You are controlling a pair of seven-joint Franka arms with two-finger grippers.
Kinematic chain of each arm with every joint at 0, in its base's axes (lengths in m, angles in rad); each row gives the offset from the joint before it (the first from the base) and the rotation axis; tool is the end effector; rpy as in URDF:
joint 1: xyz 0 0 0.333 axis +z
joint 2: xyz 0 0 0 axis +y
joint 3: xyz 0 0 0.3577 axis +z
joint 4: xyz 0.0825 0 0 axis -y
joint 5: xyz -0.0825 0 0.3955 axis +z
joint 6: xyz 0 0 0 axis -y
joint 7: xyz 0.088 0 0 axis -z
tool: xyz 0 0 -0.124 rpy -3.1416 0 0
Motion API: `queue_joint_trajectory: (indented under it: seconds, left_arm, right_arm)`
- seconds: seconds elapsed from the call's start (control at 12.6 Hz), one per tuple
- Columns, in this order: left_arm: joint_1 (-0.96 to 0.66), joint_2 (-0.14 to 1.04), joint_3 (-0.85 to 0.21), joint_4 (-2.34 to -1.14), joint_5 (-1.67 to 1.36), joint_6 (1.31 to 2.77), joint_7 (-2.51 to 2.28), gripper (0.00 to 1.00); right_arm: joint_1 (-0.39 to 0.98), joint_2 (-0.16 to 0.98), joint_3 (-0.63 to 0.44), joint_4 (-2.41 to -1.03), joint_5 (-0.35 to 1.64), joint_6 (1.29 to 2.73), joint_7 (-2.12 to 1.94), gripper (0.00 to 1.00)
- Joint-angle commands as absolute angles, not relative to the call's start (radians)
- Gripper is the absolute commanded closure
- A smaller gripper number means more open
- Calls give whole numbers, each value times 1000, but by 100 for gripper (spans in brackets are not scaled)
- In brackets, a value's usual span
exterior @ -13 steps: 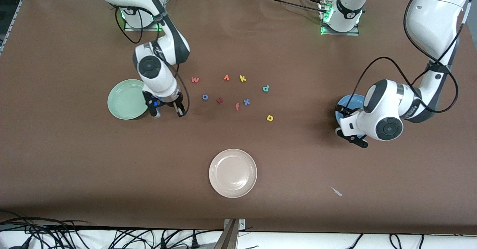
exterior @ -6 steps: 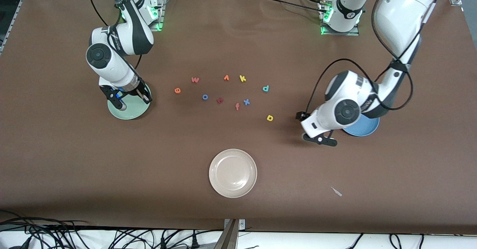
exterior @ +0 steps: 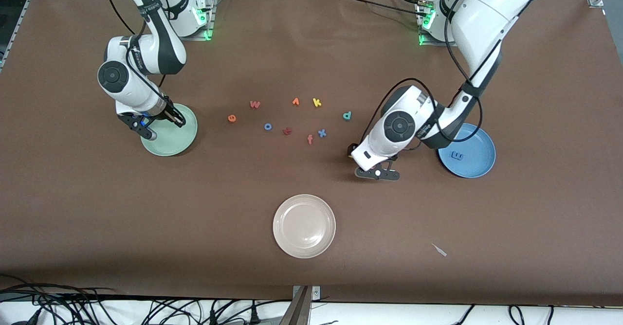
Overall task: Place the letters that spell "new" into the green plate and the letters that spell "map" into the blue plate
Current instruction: 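Grasp the yellow a with the left gripper while the right gripper reaches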
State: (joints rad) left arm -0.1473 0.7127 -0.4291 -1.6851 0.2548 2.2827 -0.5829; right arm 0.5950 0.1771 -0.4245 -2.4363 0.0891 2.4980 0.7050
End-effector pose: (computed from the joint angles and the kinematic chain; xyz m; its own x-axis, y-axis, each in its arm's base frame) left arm 0.6145 -0.3467 0.2167 0.9936 -0.0802 -0.0796 -0.0759 -0.9955 0.0564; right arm 0.4828 0.0799 0.2450 0.8192 -0.5707 -0.0560 -0.5659 -0.8204 0.0823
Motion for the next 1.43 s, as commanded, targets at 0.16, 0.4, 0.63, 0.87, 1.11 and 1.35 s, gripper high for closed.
queue_joint_trajectory:
  seconds: [0.16, 0.4, 0.63, 0.87, 1.11, 1.35]
  left_arm:
    - [-196, 755, -416, -1680, 391, 2319, -738, 0]
    - [-219, 770, -414, -1680, 391, 2345, -779, 7]
    - [-222, 773, -413, -1680, 394, 2345, -788, 19]
    - [-235, 781, -413, -1678, 439, 2345, -831, 31]
    - [-236, 782, -414, -1678, 457, 2345, -854, 51]
    - [-236, 782, -414, -1678, 457, 2345, -871, 70]
  right_arm:
    - [598, 226, -428, -2497, 80, 2637, 663, 15]
    - [598, 195, -426, -2494, 80, 2612, 678, 0]
    - [604, 132, -382, -2490, 84, 2574, 823, 0]
    - [606, 123, -224, -2470, 84, 2577, 1172, 0]
    - [607, 136, -125, -2461, 81, 2582, 1452, 0]
    - [629, 169, -43, -2459, 83, 2609, 1610, 0]
